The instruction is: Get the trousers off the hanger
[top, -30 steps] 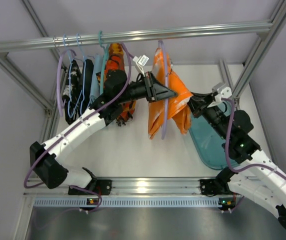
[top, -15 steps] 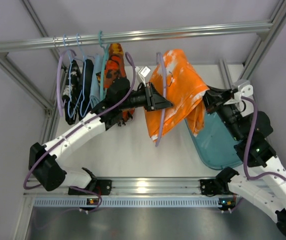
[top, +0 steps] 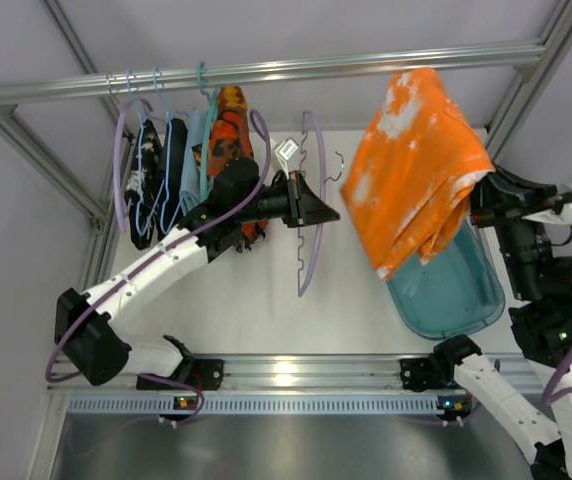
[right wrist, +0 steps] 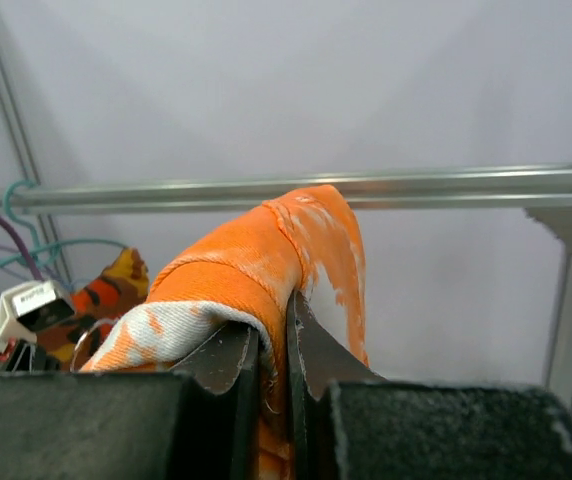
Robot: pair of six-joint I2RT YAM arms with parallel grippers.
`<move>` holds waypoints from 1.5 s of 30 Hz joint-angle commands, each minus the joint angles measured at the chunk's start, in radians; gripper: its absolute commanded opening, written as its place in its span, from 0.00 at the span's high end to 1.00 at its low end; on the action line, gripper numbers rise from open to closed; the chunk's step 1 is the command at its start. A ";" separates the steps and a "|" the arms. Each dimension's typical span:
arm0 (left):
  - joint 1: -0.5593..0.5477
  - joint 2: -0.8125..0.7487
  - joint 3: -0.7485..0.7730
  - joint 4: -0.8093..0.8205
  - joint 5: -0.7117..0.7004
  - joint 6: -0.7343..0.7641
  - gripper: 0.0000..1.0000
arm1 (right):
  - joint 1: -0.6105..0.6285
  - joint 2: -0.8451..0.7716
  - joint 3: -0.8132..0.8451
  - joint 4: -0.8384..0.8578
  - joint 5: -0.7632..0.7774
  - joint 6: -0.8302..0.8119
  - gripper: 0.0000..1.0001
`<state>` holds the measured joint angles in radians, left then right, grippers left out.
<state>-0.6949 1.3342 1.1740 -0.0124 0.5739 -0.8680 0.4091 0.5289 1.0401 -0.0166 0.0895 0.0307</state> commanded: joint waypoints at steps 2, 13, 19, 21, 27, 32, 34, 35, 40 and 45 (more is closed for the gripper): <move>0.009 -0.038 0.012 0.017 -0.011 0.058 1.00 | -0.094 -0.082 0.126 0.130 0.018 0.026 1.00; 0.009 -0.050 0.026 0.025 0.011 0.110 1.00 | -0.311 -0.299 0.121 -0.219 0.056 -0.089 1.00; 0.009 -0.050 0.029 0.026 0.012 0.115 1.00 | -0.408 -0.444 0.132 -0.439 0.072 -0.147 1.00; 0.009 -0.046 0.032 0.028 0.009 0.112 1.00 | -0.464 -0.461 0.147 -0.525 0.072 -0.161 1.00; 0.009 -0.053 0.016 0.048 0.006 0.098 1.00 | -0.533 -0.524 0.092 -0.653 0.076 -0.288 1.00; 0.009 -0.061 0.009 0.051 0.007 0.095 1.00 | -0.567 -0.569 -0.040 -0.669 0.061 -0.373 1.00; 0.009 -0.069 0.006 0.051 0.007 0.095 1.00 | -0.572 -0.543 -0.098 -0.642 0.049 -0.406 1.00; 0.009 -0.072 0.004 0.051 0.007 0.095 1.00 | -0.573 -0.537 -0.116 -0.629 0.049 -0.411 1.00; 0.009 -0.075 0.006 0.054 0.011 0.092 1.00 | -0.575 -0.394 -0.263 -0.510 0.006 -0.390 1.00; 0.011 -0.072 0.007 0.060 0.020 0.092 1.00 | -0.573 -0.244 -0.397 -0.287 -0.115 -0.373 1.00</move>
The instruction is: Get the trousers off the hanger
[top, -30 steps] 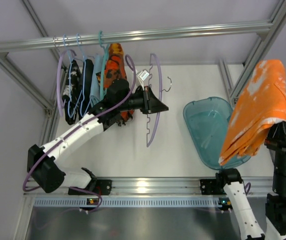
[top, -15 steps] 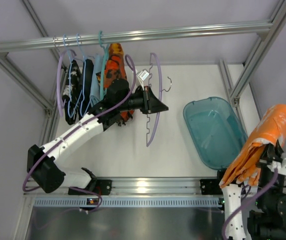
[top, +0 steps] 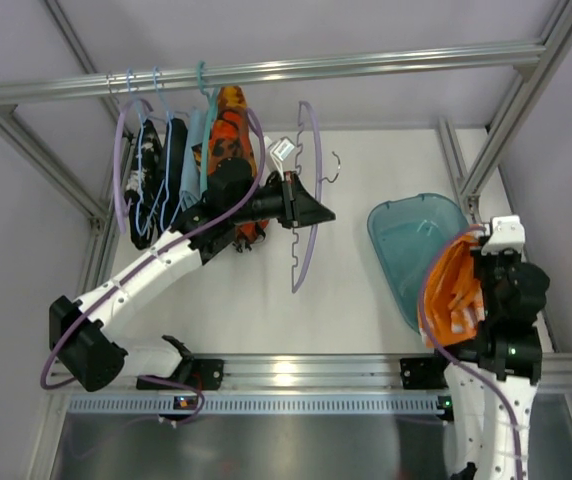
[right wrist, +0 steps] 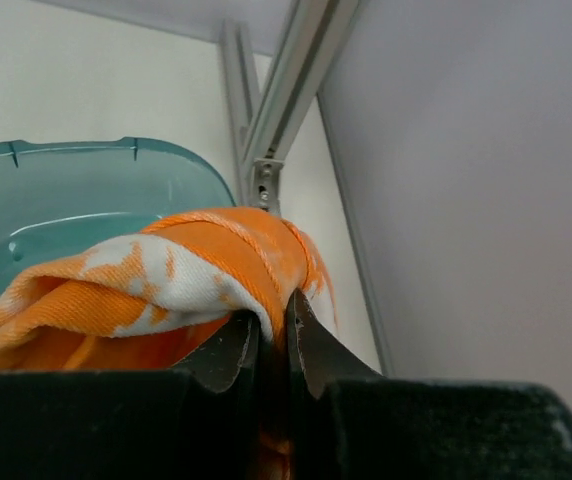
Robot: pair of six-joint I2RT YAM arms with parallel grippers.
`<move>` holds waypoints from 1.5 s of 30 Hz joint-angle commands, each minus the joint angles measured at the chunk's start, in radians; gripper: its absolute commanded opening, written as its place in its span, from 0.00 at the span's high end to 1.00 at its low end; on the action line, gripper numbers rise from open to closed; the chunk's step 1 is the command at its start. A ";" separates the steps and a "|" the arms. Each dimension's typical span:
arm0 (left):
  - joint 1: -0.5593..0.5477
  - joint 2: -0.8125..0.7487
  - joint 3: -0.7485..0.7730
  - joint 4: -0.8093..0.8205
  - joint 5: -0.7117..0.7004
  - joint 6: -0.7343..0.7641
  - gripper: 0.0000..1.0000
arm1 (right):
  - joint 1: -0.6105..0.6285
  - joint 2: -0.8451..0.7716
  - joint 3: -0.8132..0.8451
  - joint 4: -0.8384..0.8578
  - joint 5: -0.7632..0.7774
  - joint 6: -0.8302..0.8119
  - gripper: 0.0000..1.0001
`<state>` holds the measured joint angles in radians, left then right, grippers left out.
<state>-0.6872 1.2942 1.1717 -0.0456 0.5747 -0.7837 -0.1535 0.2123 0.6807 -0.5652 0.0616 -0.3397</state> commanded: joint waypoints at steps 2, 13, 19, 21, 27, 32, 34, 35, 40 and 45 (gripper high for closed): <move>0.003 -0.030 0.011 0.095 0.027 0.006 1.00 | -0.011 0.175 -0.085 0.341 -0.095 0.021 1.00; 0.003 -0.023 -0.003 0.102 0.066 -0.002 1.00 | 0.049 0.593 0.022 0.426 -0.290 0.099 0.48; 0.003 -0.015 -0.020 0.165 0.103 -0.057 1.00 | 0.075 0.578 0.108 0.321 -0.382 0.133 0.13; 0.003 -0.015 -0.026 0.190 0.112 -0.078 1.00 | 0.075 0.521 0.135 0.294 -0.442 0.157 0.09; 0.003 0.010 -0.035 0.289 0.113 -0.160 1.00 | 0.075 0.441 0.253 0.194 -0.761 0.333 0.01; 0.002 0.051 -0.037 0.400 0.074 -0.247 1.00 | 0.080 0.404 0.189 0.306 -0.916 0.592 0.01; 0.002 0.077 -0.023 0.424 0.065 -0.272 1.00 | 0.088 0.377 0.132 0.410 -0.942 0.704 0.02; 0.002 0.089 -0.018 0.443 0.057 -0.291 1.00 | 0.092 0.371 0.113 0.450 -0.954 0.747 0.02; -0.005 0.157 0.032 0.484 0.042 -0.345 1.00 | 0.233 0.361 0.007 0.666 -0.899 0.982 0.05; -0.018 0.192 0.060 0.490 0.033 -0.348 1.00 | 0.471 0.432 0.022 0.697 -0.744 0.955 0.08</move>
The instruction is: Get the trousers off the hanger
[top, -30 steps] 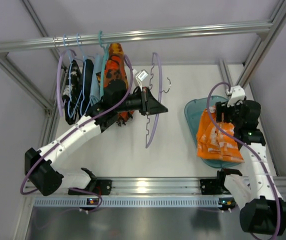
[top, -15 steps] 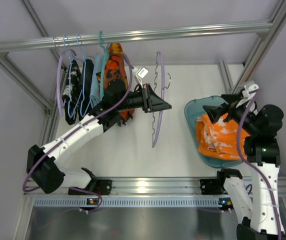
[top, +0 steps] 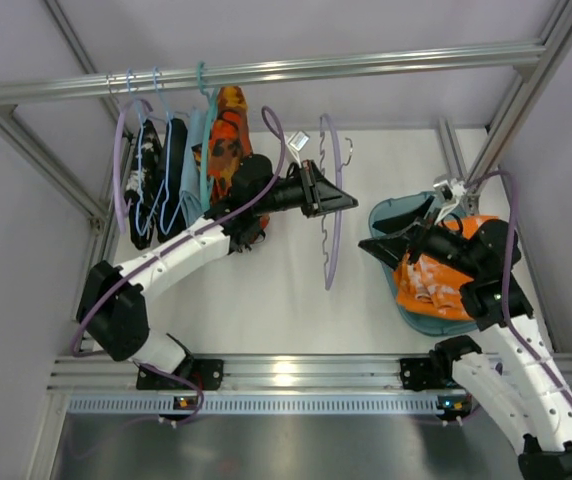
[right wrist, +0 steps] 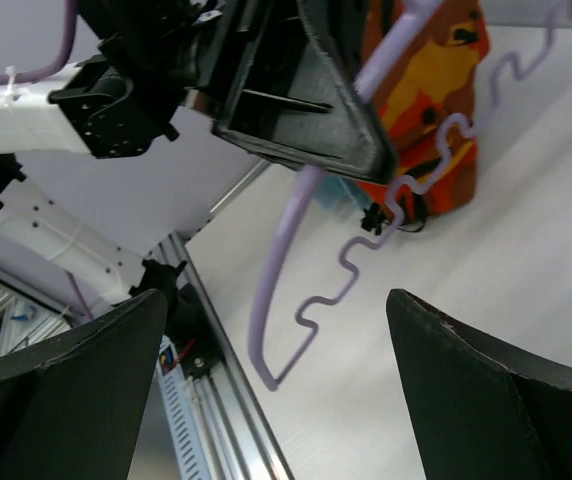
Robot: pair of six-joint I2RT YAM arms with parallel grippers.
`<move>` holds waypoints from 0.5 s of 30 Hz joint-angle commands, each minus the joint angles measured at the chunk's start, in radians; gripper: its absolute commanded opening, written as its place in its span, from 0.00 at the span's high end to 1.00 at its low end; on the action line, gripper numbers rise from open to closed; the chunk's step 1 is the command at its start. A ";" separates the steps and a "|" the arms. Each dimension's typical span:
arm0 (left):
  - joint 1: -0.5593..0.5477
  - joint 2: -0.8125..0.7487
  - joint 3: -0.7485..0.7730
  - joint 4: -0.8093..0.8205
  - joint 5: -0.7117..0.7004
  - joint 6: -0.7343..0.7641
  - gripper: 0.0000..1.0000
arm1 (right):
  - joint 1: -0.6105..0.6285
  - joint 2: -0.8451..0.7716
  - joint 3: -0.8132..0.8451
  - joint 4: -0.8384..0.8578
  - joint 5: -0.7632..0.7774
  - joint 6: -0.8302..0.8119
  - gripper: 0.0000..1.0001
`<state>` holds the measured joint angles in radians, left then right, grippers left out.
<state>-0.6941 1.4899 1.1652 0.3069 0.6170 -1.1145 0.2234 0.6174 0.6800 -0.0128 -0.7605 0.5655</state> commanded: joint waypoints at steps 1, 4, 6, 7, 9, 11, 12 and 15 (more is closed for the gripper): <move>-0.012 -0.002 0.068 0.146 -0.011 -0.022 1.00 | 0.131 0.037 0.018 0.158 0.079 0.047 0.09; -0.015 0.012 0.077 0.159 -0.008 -0.036 1.00 | 0.172 0.087 0.010 0.174 0.086 0.028 0.10; -0.019 0.015 0.082 0.159 -0.005 -0.036 1.00 | 0.194 0.119 0.000 0.230 0.087 0.051 0.10; -0.021 0.015 0.088 0.161 -0.003 -0.038 1.00 | 0.214 0.130 -0.005 0.253 0.090 0.059 0.10; -0.024 0.017 0.096 0.161 0.001 -0.036 1.00 | 0.229 0.156 -0.017 0.312 0.096 0.080 0.14; -0.025 0.020 0.099 0.169 0.006 -0.044 1.00 | 0.241 0.180 -0.036 0.358 0.089 0.114 0.18; -0.027 0.021 0.102 0.170 0.007 -0.045 1.00 | 0.246 0.185 -0.042 0.391 0.086 0.131 0.22; -0.031 0.029 0.116 0.176 0.007 -0.048 1.00 | 0.255 0.208 -0.057 0.485 0.046 0.198 0.38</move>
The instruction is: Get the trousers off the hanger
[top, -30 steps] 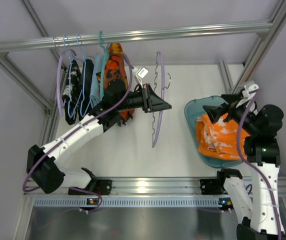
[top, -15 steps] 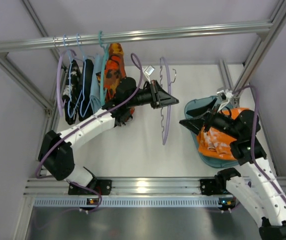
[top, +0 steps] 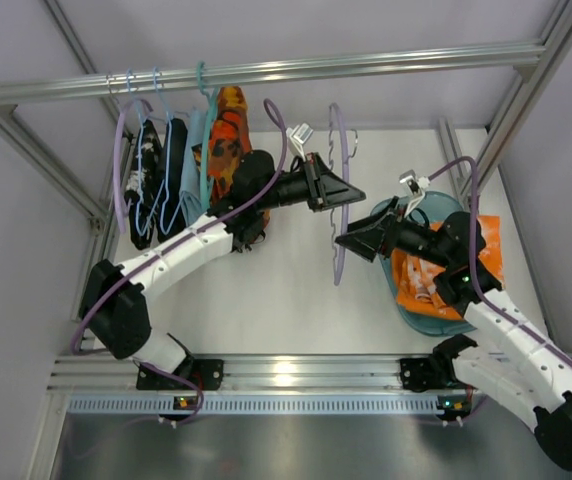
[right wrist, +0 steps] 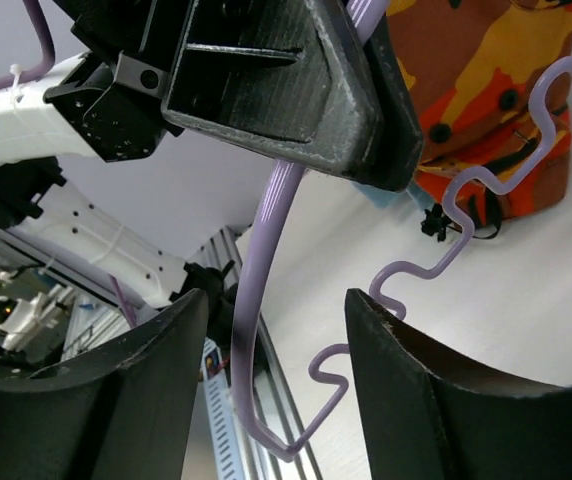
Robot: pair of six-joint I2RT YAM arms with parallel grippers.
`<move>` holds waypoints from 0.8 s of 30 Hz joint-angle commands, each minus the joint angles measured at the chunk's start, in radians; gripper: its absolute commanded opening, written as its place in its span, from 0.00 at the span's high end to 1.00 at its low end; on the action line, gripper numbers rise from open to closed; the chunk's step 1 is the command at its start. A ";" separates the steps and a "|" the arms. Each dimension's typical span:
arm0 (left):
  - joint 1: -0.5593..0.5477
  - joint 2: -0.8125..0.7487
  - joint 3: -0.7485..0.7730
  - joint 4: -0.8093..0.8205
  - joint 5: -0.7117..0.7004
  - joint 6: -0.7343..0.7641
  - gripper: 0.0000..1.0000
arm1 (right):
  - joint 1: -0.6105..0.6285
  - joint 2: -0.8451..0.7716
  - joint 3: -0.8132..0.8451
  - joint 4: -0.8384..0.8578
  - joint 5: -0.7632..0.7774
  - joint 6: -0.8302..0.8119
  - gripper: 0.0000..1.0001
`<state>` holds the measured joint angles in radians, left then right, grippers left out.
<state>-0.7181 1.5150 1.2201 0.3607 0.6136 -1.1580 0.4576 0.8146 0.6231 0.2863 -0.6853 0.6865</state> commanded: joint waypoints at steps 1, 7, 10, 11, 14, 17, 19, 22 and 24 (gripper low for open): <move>-0.006 0.007 0.062 0.124 0.011 -0.003 1.00 | 0.021 0.014 -0.002 0.209 -0.040 0.093 0.44; -0.006 0.020 0.081 0.152 0.017 0.014 1.00 | 0.021 -0.005 -0.008 0.226 -0.079 0.168 0.84; -0.006 0.017 0.078 0.146 0.028 0.033 0.93 | 0.018 -0.023 0.000 0.206 -0.080 0.191 1.00; -0.006 0.011 0.078 0.138 0.031 0.041 0.91 | 0.015 -0.031 0.006 0.197 -0.082 0.197 1.00; -0.001 -0.009 0.081 0.121 0.044 0.066 0.58 | -0.003 -0.040 0.020 0.180 -0.086 0.231 1.00; 0.003 -0.042 0.075 0.084 0.073 0.124 0.25 | -0.019 -0.040 0.027 0.157 -0.091 0.275 1.00; 0.003 -0.064 0.075 0.057 0.086 0.161 0.15 | -0.019 -0.035 0.032 0.157 -0.100 0.283 1.00; 0.008 -0.099 0.081 -0.022 0.087 0.237 0.09 | -0.022 -0.026 0.046 0.162 -0.103 0.304 1.00; 0.025 -0.131 0.072 -0.068 0.089 0.274 0.04 | -0.034 -0.011 0.066 0.175 -0.111 0.327 1.00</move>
<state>-0.7094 1.4700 1.2594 0.3271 0.6819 -0.9890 0.4412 0.7986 0.6117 0.3908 -0.7769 0.9806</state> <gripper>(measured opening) 0.955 0.054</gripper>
